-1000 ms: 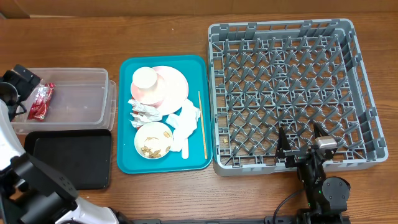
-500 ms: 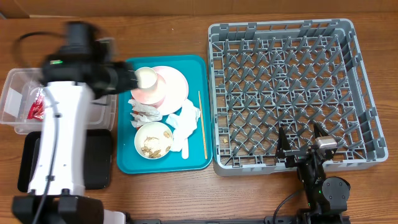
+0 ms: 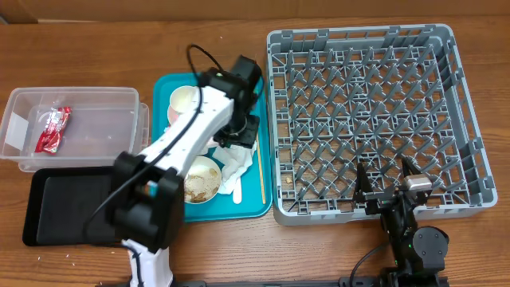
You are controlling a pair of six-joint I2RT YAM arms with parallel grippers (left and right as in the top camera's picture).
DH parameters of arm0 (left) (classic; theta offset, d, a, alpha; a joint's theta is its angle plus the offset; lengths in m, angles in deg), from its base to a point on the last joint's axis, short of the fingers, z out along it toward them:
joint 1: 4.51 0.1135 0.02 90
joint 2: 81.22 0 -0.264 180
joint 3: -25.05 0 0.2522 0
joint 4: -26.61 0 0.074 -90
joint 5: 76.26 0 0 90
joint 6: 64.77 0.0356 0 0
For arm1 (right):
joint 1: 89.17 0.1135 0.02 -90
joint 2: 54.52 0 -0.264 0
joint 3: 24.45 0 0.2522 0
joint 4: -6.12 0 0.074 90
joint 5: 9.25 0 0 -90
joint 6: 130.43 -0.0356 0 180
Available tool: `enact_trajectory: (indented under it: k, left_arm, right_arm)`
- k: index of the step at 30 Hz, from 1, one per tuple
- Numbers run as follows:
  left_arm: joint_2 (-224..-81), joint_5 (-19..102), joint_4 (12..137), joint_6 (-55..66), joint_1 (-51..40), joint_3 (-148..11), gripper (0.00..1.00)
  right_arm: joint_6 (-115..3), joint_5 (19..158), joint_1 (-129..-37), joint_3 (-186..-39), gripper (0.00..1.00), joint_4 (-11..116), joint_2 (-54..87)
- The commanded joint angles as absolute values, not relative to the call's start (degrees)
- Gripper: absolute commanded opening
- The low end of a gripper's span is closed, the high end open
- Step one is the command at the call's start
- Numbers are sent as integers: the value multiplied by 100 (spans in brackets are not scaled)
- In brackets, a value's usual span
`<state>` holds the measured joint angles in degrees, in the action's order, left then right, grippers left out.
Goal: Sort waste into correct bins and load items into the dishwasher
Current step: 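Reach the left gripper to the crumpled white tissue and grasp it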
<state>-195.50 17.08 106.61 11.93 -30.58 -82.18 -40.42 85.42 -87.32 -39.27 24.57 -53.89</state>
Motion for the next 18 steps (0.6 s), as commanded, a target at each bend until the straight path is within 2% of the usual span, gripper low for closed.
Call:
enact_trajectory:
  k: [1, 9, 18]
  left_arm:
    - [-19865, 1609, 10493, 1143, -3185, -8295, 47]
    - [-19919, 1633, 10407, 710, -3198, -8295, 57]
    - [-19919, 1629, 10442, 408, -3235, -8225, 57]
  right_arm:
    - [-4070, 8535, -8752, -3866, 100, 2429, -5433]
    - [-4070, 8533, -8752, -3866, 100, 2429, -5433]
    - [-4070, 8535, -8752, -3866, 100, 2429, -5433]
